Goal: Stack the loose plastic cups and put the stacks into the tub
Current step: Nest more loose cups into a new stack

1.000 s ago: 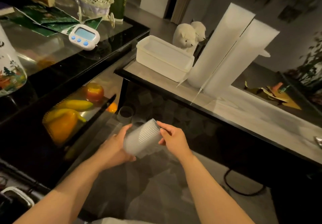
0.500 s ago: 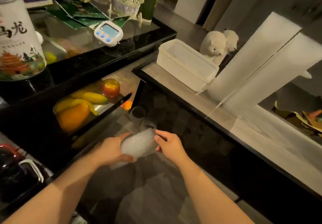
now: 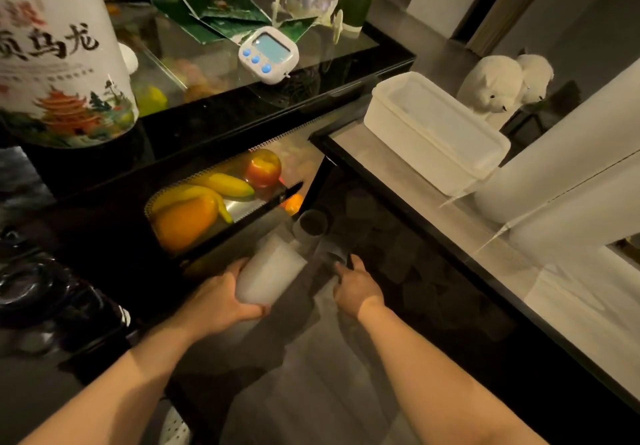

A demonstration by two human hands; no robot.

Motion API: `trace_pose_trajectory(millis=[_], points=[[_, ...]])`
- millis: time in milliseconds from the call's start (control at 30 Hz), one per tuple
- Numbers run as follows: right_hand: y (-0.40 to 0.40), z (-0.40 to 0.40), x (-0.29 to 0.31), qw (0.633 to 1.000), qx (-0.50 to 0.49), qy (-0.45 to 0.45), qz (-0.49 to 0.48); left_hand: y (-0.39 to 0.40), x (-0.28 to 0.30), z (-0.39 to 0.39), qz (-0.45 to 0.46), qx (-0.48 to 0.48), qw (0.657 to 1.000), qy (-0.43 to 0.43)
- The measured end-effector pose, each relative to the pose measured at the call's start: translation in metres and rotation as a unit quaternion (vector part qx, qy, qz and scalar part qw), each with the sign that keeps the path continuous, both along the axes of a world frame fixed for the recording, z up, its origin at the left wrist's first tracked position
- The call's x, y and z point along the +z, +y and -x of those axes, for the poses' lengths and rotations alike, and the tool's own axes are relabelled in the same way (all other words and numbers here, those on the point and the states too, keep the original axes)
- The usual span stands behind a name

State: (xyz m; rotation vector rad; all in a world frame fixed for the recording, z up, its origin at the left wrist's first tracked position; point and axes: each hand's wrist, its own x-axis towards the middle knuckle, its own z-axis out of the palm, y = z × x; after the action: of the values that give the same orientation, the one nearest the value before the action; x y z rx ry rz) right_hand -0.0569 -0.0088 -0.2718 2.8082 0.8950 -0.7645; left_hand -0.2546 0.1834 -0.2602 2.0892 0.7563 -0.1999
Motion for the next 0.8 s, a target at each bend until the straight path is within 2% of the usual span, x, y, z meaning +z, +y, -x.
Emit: trace_pose_trajectory(millis=[100, 167, 333, 400, 467, 567, 700, 800], points=[[0.003, -0.008, -0.012, 1.000, -0.012, -0.004, 0.007, 0.003, -0.002, 0.002, 0.007, 0.006, 1.000, -0.008], [0.005, -0.010, -0.015, 0.999, -0.043, 0.005, -0.020, 0.005, -0.003, 0.000, 0.008, 0.011, 1.000, -0.015], [-0.001, -0.010, -0.001, 0.989, -0.094, -0.043, -0.106, 0.009, -0.004, -0.008, -0.018, 0.013, 1.000, -0.015], [-0.001, -0.008, 0.012, 0.966, -0.184, -0.029, -0.180, 0.008, -0.006, -0.011, -0.018, 0.009, 1.000, -0.014], [-0.003, -0.005, 0.030, 0.927, -0.262, -0.021, -0.267, 0.004, -0.008, -0.013, -0.016, -0.002, 1.000, -0.008], [-0.004, 0.003, 0.059, 0.875, -0.330, 0.037, -0.353, 0.000, -0.012, -0.016, -0.018, -0.024, 1.000, -0.006], [0.003, 0.018, 0.088, 0.828, -0.311, 0.176, -0.432, -0.001, -0.014, -0.018, -0.025, -0.042, 0.998, -0.032], [0.014, 0.027, 0.095, 0.825, -0.285, 0.230, -0.430, -0.003, -0.011, -0.019, -0.042, -0.045, 0.996, -0.061]])
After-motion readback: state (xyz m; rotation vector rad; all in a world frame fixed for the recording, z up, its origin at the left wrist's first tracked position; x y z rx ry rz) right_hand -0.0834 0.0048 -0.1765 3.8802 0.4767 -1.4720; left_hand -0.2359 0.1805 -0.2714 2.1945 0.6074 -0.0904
